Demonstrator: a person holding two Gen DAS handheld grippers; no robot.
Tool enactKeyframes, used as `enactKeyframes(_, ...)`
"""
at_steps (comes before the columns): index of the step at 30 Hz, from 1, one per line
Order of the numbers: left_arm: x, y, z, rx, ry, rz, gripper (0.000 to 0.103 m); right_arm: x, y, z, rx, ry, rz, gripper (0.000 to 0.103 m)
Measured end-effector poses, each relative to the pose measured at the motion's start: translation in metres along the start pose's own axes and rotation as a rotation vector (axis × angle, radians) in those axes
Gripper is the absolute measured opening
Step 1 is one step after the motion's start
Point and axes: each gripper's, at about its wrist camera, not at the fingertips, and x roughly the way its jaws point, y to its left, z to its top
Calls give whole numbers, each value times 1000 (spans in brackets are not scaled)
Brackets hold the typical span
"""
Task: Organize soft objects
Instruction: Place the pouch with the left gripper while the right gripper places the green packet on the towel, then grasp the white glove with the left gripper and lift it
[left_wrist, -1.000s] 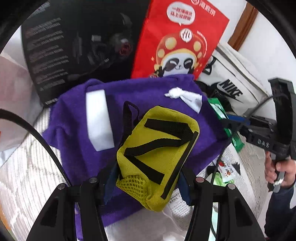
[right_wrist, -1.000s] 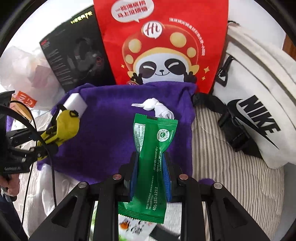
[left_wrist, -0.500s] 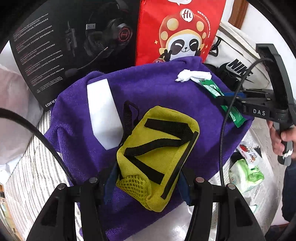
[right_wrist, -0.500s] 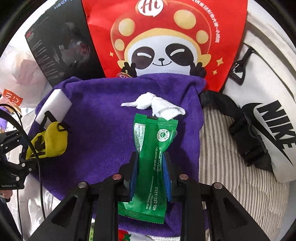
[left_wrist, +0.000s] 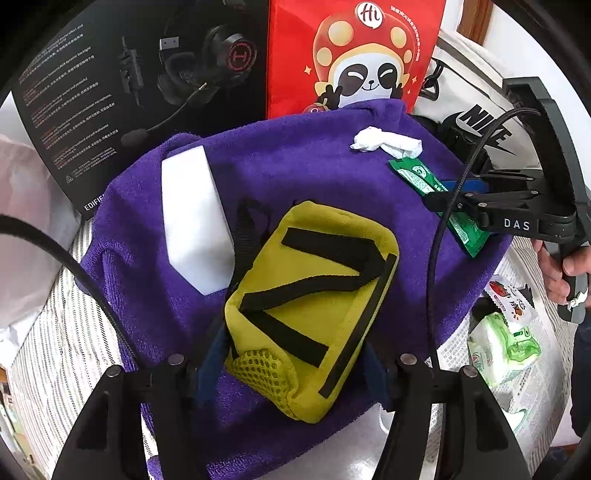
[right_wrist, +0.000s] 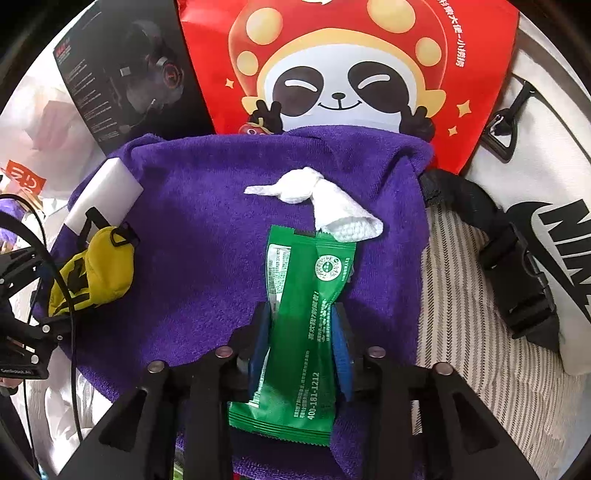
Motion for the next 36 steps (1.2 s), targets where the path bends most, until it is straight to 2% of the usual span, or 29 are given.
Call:
enactKeyframes(1, 1, 0, 1, -3, 5, -3, 70, 0, -1, 1, 1, 0, 12, 42)
enactKeyframes(3, 2, 0, 1, -9, 15, -12, 75, -2, -5, 0, 7, 5, 29, 57)
enactKeyframes(8, -8, 4, 0, -37, 5, -18, 80, -11, -2, 0, 14, 2, 34, 62)
enactKeyframes(12, -17, 10, -1, -77, 9, -46, 80, -23, -1, -2, 22, -13, 44, 63)
enactKeyframes(22, -49, 6, -19, -95, 9, -14, 80, -61, 7, -19, 27, -39, 34, 63)
enactKeyframes(31, -83, -22, -48, -102, -24, -27, 80, -97, 6, -72, 62, -50, 42, 63)
enactKeyframes(36, -80, -47, -65, -115, -14, -91, 81, -114, -1, -105, 88, -39, 31, 63)
